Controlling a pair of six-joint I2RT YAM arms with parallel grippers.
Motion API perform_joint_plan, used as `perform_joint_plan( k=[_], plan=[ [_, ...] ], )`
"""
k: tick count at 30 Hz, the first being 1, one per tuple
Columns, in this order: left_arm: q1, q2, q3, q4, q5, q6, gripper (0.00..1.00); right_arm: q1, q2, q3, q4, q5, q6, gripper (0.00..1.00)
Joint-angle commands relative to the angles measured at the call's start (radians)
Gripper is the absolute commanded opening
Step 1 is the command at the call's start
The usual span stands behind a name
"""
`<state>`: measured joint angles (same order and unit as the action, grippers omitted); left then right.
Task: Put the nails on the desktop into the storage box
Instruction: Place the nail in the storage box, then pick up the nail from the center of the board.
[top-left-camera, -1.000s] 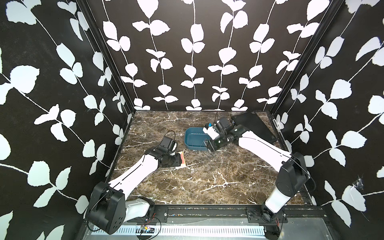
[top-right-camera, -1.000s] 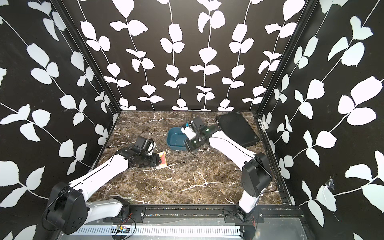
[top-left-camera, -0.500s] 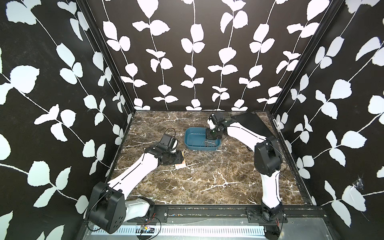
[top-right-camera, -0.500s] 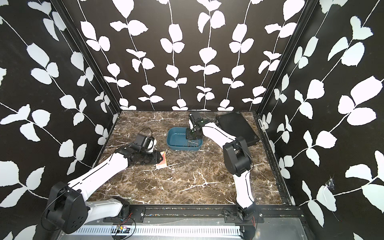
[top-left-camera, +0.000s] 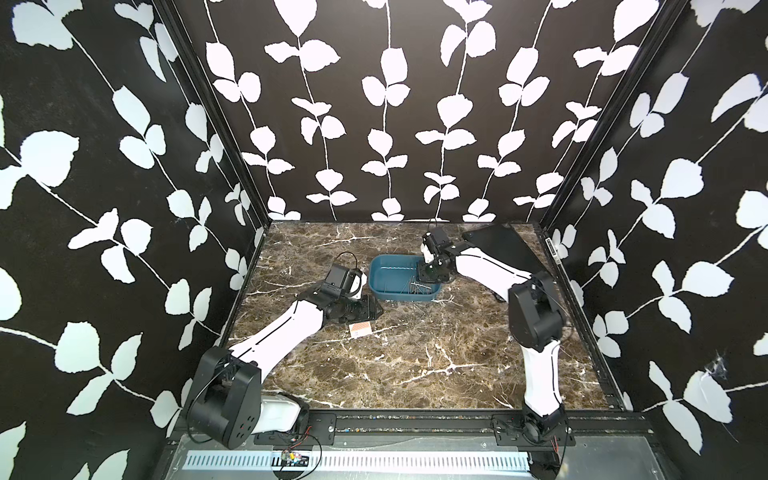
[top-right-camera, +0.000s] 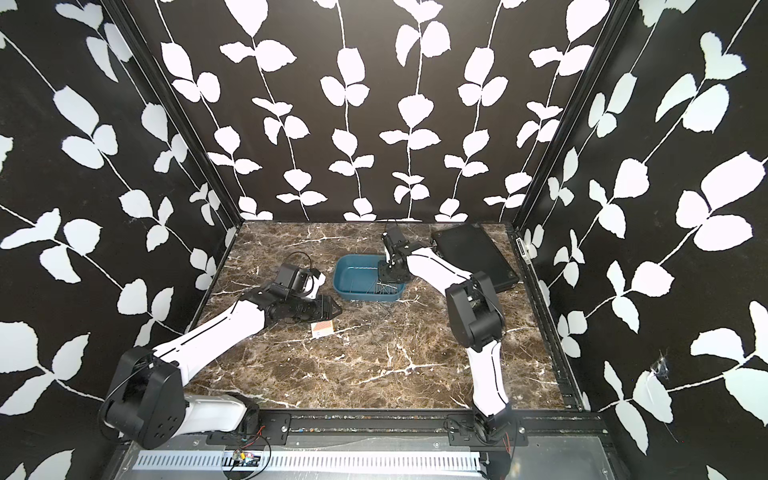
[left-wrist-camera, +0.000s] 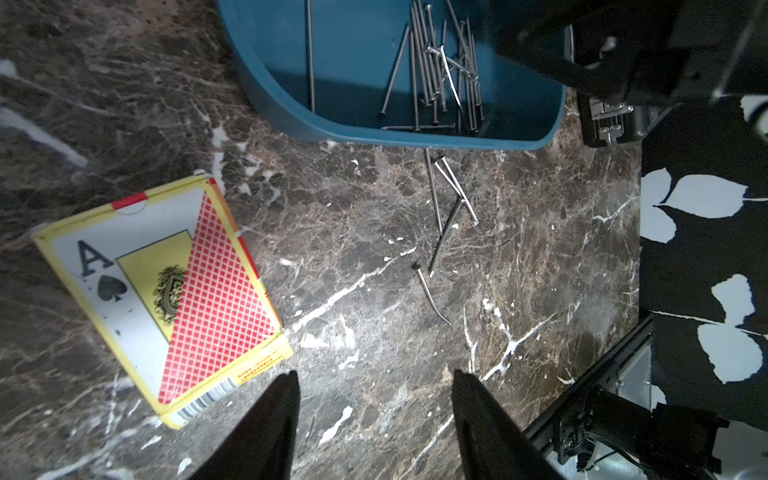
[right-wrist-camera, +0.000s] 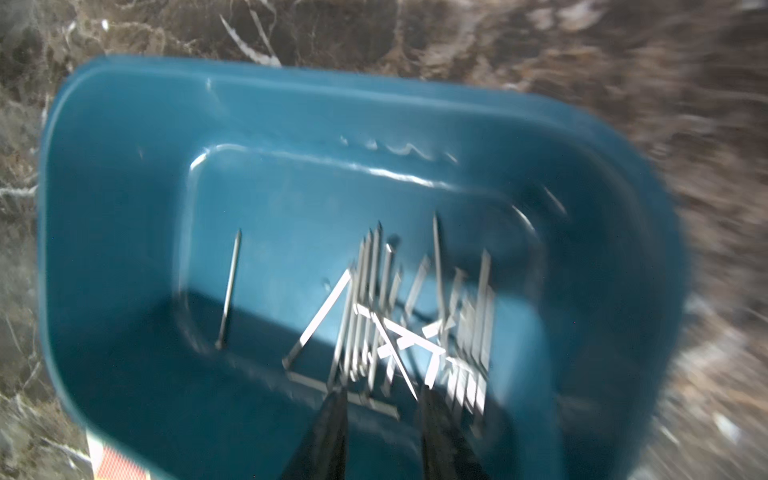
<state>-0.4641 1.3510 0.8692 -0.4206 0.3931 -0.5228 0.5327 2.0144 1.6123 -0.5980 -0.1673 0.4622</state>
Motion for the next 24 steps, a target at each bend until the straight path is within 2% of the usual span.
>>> perform_joint_plan(
  k=[1, 6, 9, 15, 24],
  plan=[
    [-0.005, 0.003, 0.033, 0.034, 0.036, 0.019, 0.62, 0.025, -0.168, -0.11, -0.034, 0.038, -0.075, 0.32],
    [-0.004, -0.024, 0.008, -0.019, -0.038, 0.037, 0.62, 0.12, -0.287, -0.292, -0.067, 0.016, -0.116, 0.34],
    [0.0, -0.046, -0.017, -0.059, -0.1, 0.041, 0.64, 0.198, -0.302, -0.376, -0.056, 0.036, -0.115, 0.37],
    [0.007, -0.098, -0.049, -0.105, -0.132, 0.051, 0.65, 0.284, -0.224, -0.351, -0.042, 0.045, -0.102, 0.39],
    [0.01, -0.189, -0.07, -0.181, -0.172, 0.049, 0.67, 0.309, -0.086, -0.262, -0.069, 0.086, -0.139, 0.38]
  ],
)
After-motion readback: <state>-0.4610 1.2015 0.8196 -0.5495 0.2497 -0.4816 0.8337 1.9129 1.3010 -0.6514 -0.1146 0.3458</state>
